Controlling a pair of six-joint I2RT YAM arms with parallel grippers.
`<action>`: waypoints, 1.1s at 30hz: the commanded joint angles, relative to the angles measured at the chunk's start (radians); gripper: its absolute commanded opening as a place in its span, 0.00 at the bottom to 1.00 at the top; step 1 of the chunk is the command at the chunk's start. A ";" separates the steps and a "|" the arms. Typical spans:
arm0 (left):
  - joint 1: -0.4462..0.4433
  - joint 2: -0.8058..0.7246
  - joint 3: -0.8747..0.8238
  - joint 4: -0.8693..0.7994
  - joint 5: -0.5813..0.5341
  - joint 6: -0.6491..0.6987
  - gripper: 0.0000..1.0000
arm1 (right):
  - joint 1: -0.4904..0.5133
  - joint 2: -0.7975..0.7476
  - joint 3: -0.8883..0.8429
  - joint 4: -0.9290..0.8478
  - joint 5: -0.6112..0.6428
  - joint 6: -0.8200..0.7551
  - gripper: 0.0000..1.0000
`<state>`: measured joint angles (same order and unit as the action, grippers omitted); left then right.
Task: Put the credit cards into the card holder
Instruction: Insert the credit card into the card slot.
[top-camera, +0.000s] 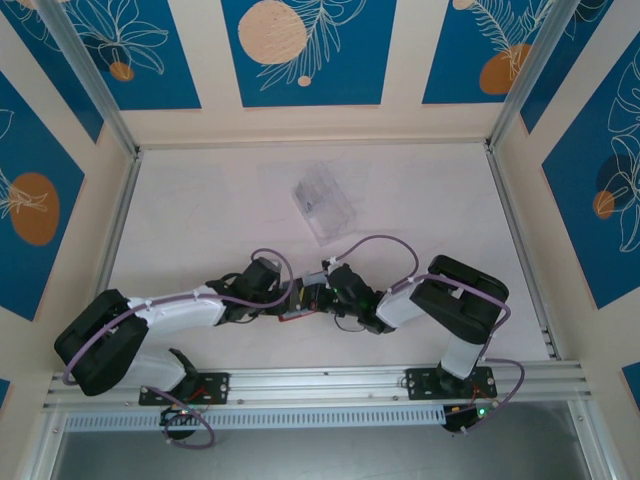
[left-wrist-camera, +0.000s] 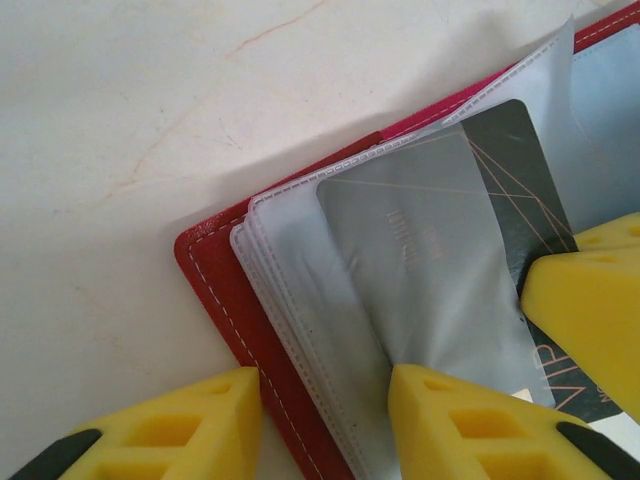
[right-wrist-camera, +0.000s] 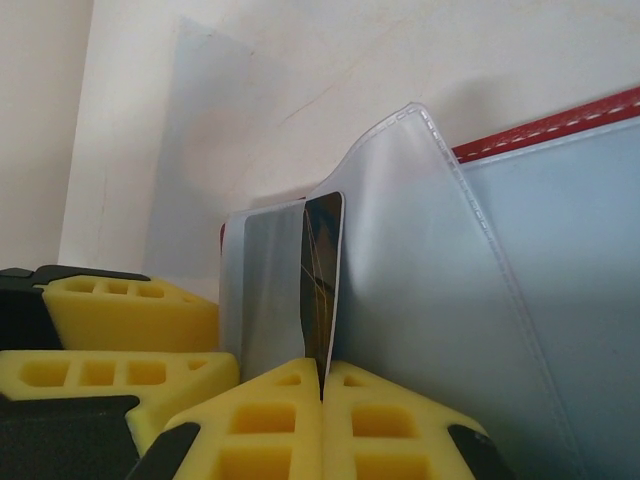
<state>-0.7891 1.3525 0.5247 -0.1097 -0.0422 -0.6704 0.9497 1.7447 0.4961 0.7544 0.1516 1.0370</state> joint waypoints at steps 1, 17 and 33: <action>0.002 0.015 -0.020 -0.116 0.016 0.023 0.38 | 0.018 0.035 0.006 -0.138 -0.062 -0.053 0.00; 0.004 -0.041 0.004 -0.140 0.014 0.016 0.39 | -0.075 -0.142 0.177 -0.532 -0.299 -0.191 0.44; 0.035 -0.140 0.021 -0.174 0.055 0.017 0.33 | -0.169 -0.065 0.410 -0.849 -0.307 -0.339 0.04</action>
<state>-0.7719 1.2198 0.5304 -0.2493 -0.0029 -0.6704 0.7776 1.6428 0.8726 -0.0063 -0.1356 0.7364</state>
